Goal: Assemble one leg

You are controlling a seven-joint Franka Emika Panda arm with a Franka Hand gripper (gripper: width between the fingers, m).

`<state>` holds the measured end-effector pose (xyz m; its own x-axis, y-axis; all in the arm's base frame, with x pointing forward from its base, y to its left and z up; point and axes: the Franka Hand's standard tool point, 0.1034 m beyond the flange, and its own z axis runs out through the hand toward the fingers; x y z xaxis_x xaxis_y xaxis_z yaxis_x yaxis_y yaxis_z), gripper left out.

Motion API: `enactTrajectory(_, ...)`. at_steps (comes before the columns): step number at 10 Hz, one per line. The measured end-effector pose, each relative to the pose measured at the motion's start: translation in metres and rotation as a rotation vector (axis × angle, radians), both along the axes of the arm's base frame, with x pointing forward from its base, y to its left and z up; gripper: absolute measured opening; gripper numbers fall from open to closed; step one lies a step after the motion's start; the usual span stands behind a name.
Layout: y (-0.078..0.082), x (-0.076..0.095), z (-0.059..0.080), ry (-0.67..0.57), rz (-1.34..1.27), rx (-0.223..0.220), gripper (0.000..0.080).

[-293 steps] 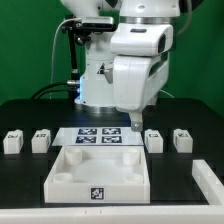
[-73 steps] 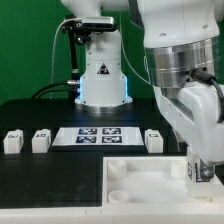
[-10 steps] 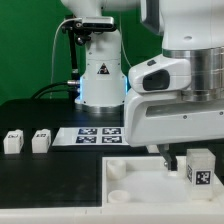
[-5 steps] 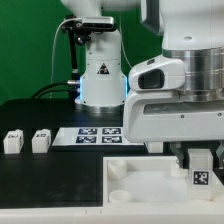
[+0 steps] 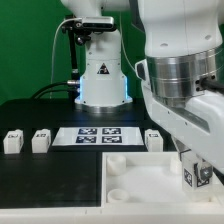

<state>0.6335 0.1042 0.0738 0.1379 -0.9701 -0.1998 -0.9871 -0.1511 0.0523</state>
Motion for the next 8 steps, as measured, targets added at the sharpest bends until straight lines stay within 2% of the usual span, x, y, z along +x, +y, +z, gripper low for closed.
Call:
enactTrajectory(2,0.0013,-0.0008,0.0015,0.045,-0.239,-0.019,0.0291)
enactTrajectory(5,0.005,-0.0023,0.0002,0.091,-0.466,-0.04,0.0291)
enactTrajectory(7,0.0077,-0.0066,0.0002,0.115,-0.497,-0.065,0.0292)
enactTrajectory(8,0.0073,-0.0061,0.0002,0.111,-0.492,-0.063,0.0292)
